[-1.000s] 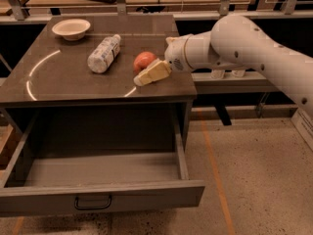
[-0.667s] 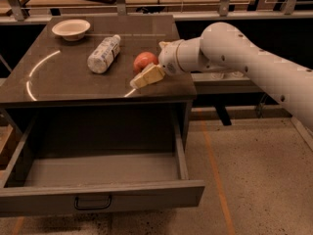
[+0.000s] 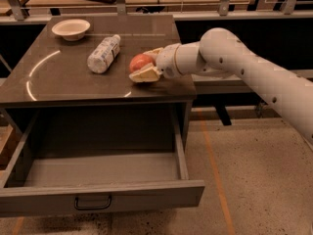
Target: Place apple into top drawer
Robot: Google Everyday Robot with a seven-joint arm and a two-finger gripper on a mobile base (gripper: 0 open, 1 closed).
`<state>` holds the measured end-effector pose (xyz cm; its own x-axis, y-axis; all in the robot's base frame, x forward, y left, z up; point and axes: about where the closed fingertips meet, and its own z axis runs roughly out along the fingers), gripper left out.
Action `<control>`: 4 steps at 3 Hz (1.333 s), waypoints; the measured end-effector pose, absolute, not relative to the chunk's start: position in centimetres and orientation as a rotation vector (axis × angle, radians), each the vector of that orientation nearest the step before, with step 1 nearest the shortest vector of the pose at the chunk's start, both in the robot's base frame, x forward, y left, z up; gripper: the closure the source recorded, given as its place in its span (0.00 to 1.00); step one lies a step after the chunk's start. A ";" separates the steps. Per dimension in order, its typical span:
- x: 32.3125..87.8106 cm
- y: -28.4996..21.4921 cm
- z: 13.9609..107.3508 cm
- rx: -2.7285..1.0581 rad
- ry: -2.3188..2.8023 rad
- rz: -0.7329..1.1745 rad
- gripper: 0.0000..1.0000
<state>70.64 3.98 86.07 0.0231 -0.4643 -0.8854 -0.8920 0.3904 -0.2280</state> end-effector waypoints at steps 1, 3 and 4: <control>68.3 3.8 89.5 -1.283 1.523 0.539 0.69; 55.1 3.3 95.5 -1.397 1.484 0.667 1.00; 51.4 4.9 92.2 -1.461 1.530 0.687 1.00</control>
Offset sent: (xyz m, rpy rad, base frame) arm -0.1486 -0.0356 0.1312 0.0670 -0.0265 0.2198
